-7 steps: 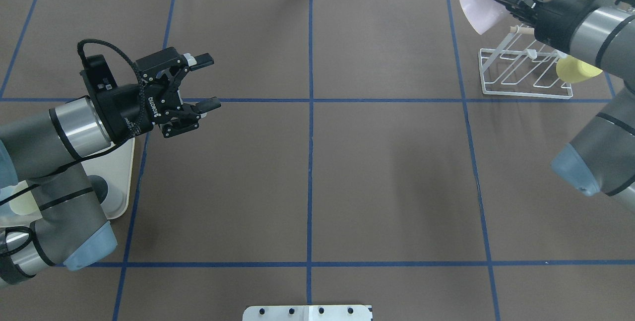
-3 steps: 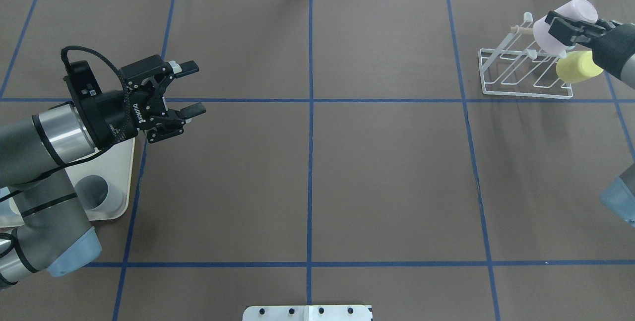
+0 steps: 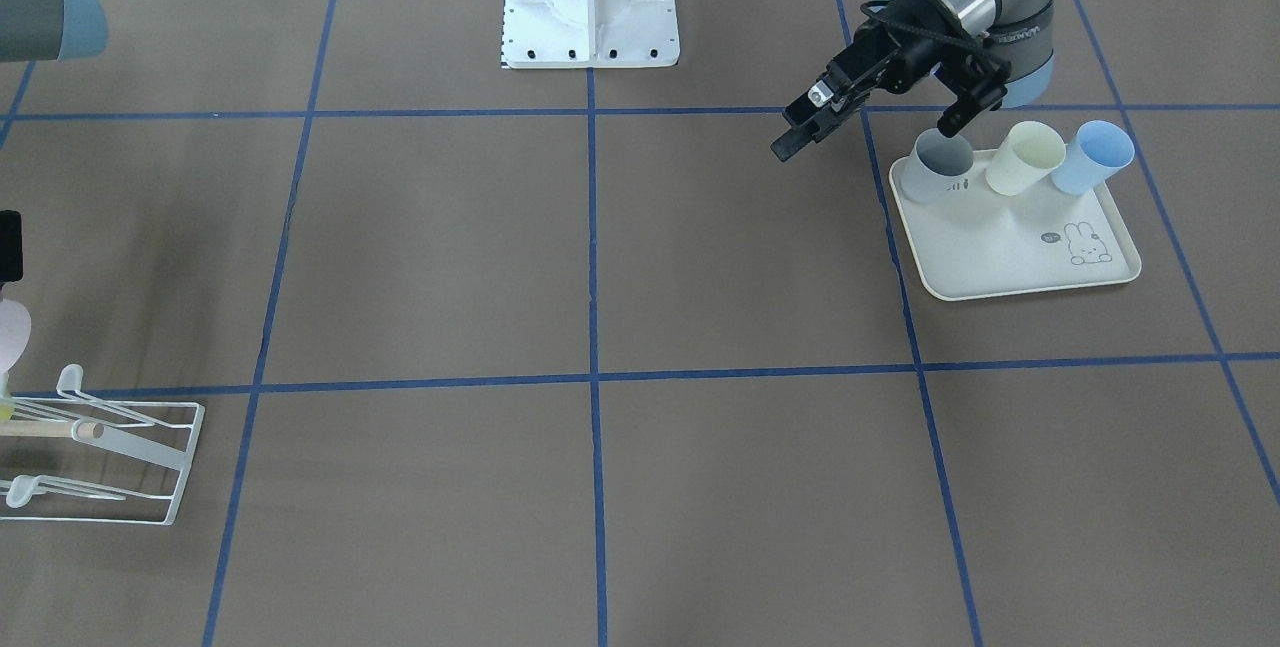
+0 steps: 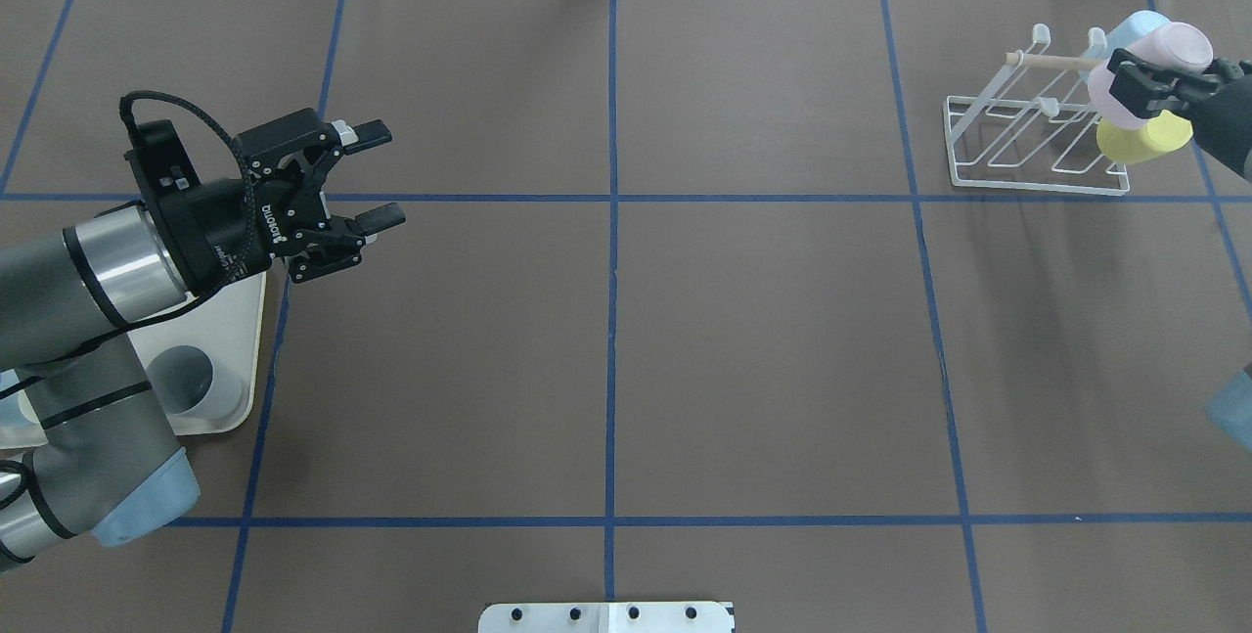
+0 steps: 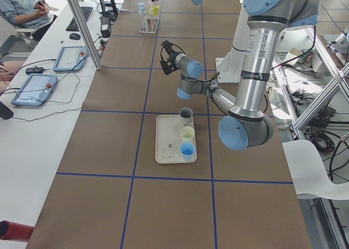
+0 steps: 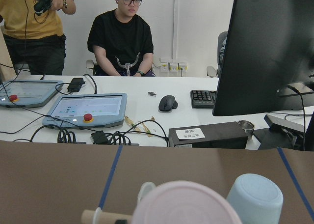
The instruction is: Transfer IKEA cup to right arm and place on rack
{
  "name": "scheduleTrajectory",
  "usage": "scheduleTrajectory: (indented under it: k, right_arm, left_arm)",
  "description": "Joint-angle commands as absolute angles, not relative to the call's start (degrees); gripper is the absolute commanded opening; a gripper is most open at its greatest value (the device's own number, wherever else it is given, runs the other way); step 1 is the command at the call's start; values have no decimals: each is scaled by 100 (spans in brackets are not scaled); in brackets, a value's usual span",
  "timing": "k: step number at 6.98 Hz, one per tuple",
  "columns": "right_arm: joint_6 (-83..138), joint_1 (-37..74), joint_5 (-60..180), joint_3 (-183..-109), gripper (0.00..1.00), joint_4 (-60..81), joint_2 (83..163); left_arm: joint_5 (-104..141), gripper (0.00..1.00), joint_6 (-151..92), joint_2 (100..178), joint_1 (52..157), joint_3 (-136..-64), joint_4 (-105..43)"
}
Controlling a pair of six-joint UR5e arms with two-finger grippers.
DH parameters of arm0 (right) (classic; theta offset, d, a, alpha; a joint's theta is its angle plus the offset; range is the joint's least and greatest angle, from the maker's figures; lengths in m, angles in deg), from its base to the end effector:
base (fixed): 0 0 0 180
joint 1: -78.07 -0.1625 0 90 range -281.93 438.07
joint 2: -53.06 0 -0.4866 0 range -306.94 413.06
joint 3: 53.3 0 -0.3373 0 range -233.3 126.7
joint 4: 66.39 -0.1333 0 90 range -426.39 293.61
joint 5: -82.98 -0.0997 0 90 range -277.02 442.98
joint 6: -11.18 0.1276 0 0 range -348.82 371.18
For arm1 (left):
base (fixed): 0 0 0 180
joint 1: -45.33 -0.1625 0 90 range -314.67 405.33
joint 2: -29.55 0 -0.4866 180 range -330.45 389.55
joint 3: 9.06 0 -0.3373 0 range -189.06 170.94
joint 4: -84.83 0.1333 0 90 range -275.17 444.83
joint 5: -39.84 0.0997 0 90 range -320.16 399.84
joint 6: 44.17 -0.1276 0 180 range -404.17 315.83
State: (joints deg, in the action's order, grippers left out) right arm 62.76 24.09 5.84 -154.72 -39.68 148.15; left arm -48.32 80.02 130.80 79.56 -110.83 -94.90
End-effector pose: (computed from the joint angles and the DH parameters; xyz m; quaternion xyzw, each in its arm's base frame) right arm -0.1300 -0.4537 0.5599 0.4731 -0.3263 0.1738 0.7997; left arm 0.3232 -0.3861 0.3666 0.0092 0.8326 -0.3224 0.4504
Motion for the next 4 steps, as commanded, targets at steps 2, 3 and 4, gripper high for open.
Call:
scheduleTrajectory:
  k: [2,3,4]
  right_arm:
    - [6259,2472,581,-15429,0,-3729,14833]
    - [6259,2490,590,-15394,0,-3668,14824]
    - [6251,2499,590,-15368,0,-3642,14763]
  left_arm:
    - [-4831,100,8002,13080,7952,-11084,-9491]
    - [-4831,100,8002,13080,7943,-11084,-9491]
    - [-4831,100,8002,13088,7943,-11084,-9491]
